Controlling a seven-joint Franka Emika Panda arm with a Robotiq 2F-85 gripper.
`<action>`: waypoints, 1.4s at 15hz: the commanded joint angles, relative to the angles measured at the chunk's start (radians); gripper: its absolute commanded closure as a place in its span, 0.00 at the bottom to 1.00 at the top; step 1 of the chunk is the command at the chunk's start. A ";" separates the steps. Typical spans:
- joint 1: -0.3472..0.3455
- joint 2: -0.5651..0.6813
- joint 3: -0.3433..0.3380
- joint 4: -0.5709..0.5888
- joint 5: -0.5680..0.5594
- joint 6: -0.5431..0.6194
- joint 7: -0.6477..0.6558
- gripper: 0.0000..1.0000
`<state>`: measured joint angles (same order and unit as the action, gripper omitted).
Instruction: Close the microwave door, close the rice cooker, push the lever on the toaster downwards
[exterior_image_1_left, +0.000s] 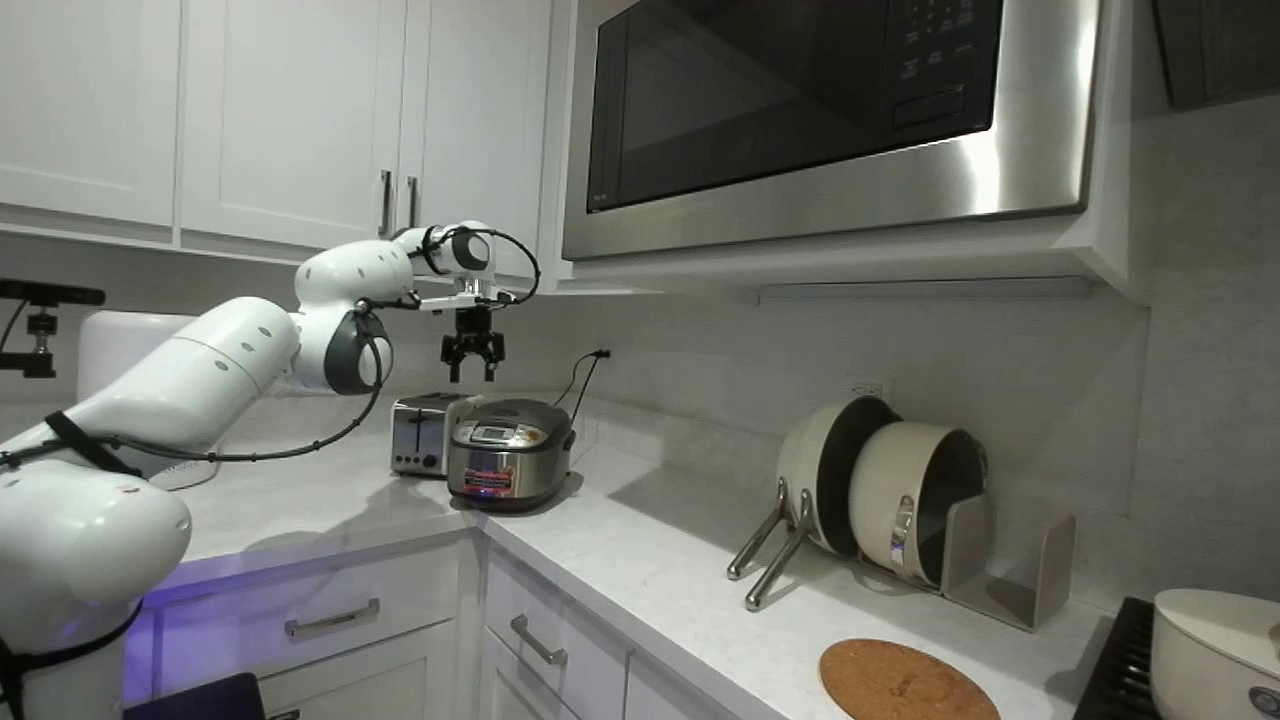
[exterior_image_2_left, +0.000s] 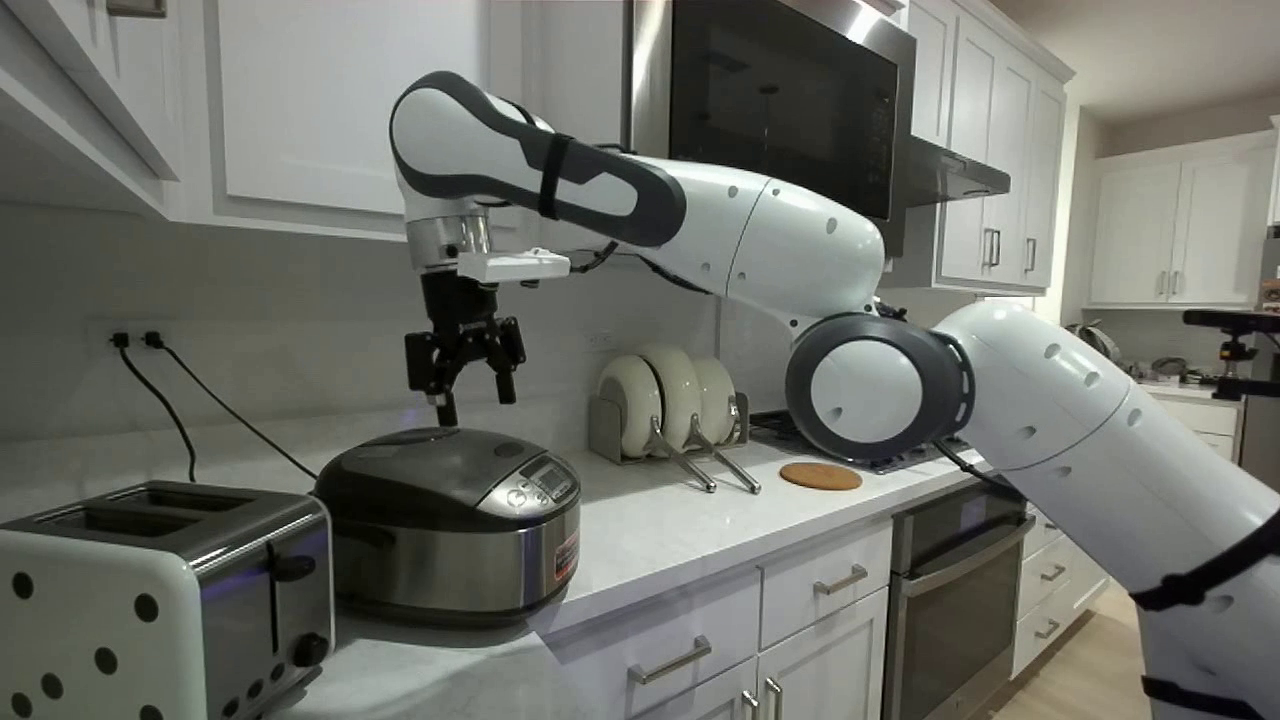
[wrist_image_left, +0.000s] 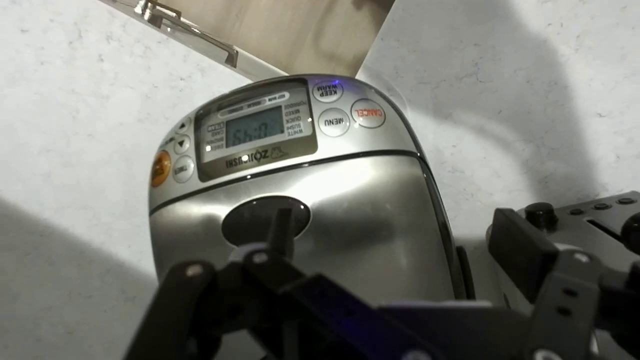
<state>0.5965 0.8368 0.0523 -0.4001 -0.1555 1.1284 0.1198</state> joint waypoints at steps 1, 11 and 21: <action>-0.002 -0.079 -0.004 -0.047 -0.008 -0.013 -0.036 0.00; -0.008 -0.067 -0.008 0.028 0.006 -0.010 -0.039 0.00; 0.009 -0.045 0.016 0.044 0.033 -0.003 -0.058 0.00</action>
<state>0.5929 0.7853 0.0590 -0.3735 -0.1431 1.1207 0.0818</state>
